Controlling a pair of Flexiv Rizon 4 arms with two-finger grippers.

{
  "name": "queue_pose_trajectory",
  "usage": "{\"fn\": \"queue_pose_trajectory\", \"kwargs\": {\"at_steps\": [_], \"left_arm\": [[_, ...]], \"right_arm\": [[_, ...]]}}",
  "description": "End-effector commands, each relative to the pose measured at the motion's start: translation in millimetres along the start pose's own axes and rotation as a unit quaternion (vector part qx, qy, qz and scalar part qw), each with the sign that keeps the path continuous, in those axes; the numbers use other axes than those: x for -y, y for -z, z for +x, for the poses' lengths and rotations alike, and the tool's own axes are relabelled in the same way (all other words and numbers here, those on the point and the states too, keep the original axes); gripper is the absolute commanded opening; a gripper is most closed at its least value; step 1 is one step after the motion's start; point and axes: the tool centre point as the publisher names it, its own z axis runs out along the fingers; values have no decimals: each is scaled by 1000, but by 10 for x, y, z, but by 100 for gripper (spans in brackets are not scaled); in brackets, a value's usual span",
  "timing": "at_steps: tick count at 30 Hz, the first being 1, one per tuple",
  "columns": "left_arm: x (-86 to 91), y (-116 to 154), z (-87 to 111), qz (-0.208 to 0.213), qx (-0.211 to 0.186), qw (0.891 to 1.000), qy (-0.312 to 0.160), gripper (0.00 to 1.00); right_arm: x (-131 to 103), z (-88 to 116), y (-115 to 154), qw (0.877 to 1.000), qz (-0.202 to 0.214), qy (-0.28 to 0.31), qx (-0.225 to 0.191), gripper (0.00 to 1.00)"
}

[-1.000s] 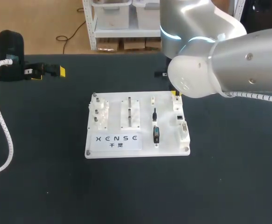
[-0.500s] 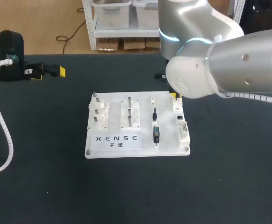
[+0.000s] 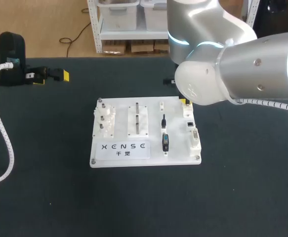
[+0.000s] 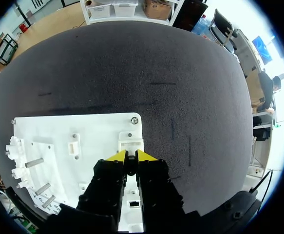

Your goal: Insert the USB connector, Ethernet cable, and multi-pin plug into their matching sockets one by one.

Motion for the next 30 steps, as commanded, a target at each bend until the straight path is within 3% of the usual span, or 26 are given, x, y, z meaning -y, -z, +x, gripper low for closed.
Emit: {"fn": "queue_pose_trajectory", "kwargs": {"at_steps": [1,11,12,13,14,15,23,30], "left_arm": [[0,0,0,0,0,1000,0,100],[0,0,0,0,0,1000,0,100],[0,0,0,0,0,1000,0,100],[0,0,0,0,0,1000,0,100],[0,0,0,0,0,1000,0,100],[0,0,0,0,0,1000,0,100],[0,0,0,0,0,1000,0,100],[0,0,0,0,0,1000,0,100]], "right_arm": [[2,3,-60,1000,5,-5,-6,0],[35,21,-166,1000,15,-14,-22,0],[36,18,-159,1000,15,-14,-21,7],[36,11,-143,1000,17,-14,-20,27],[35,5,-118,1000,20,-14,-18,88],[36,-5,-87,1000,19,-15,-14,100],[-6,-44,268,1000,9,-16,19,100],[-149,72,550,999,-1,-15,33,100]]}}
